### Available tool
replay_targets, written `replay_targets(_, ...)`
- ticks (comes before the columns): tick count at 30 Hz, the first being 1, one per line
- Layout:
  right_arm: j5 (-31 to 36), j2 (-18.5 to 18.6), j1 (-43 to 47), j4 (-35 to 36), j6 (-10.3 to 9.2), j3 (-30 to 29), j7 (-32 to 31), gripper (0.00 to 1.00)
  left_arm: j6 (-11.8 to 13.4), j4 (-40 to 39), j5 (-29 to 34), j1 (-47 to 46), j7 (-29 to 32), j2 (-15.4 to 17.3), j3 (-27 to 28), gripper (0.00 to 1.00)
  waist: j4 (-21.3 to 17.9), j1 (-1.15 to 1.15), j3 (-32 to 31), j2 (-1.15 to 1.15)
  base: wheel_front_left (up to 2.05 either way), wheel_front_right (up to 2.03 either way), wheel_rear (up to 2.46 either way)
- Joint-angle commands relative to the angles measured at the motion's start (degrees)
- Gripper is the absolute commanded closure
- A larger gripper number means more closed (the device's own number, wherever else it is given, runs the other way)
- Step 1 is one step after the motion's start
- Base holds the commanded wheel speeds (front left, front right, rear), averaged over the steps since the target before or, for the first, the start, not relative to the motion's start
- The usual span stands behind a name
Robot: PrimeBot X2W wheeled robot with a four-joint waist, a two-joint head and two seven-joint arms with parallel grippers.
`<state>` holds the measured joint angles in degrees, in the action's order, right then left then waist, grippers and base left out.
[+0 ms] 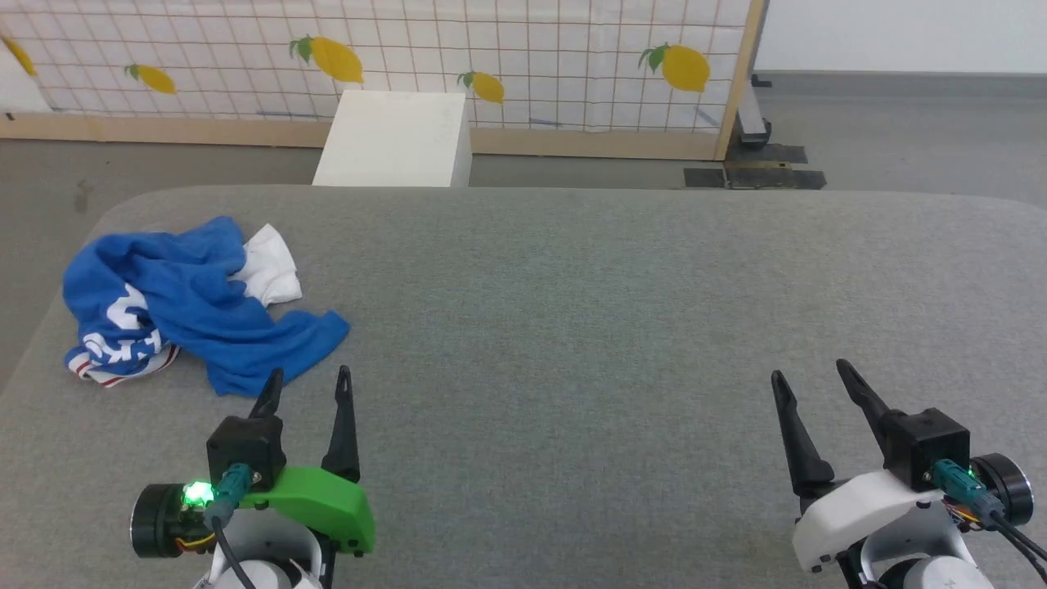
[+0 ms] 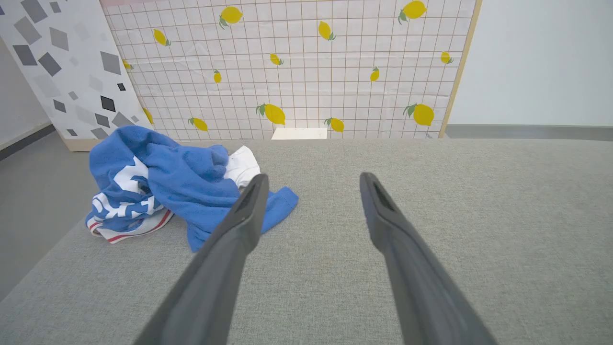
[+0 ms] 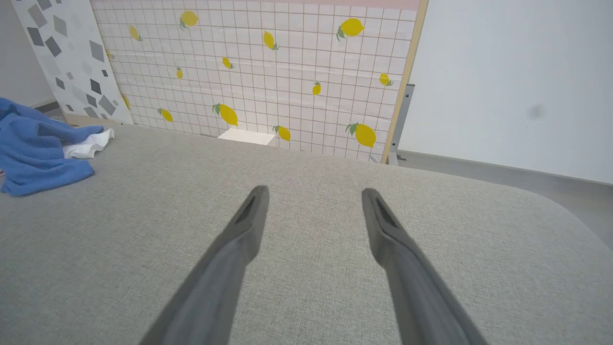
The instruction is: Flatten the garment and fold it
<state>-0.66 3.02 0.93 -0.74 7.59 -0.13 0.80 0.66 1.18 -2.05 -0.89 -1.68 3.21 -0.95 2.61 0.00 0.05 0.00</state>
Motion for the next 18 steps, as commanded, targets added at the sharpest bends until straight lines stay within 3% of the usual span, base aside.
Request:
replay_targets(1, -0.64, -0.03, -0.34, -0.22, -0.02, 0.13, 0.58, 0.0, 0.75, 0.2, -0.63, -0.2, -0.69, 0.13, -0.15, 0.0, 0.83, 0.0, 0.0, 0.0, 0.0, 0.0, 0.0)
replay_targets(18, -1.49, -0.05, -0.9, -0.56, -0.03, 0.84, 2.04, 0.0, 2.88, 0.41, -2.88, 0.73, -2.96, 0.59, 0.3, 0.0, 6.99, 0.0, -0.08, 0.0, 0.0, 0.0, 0.0)
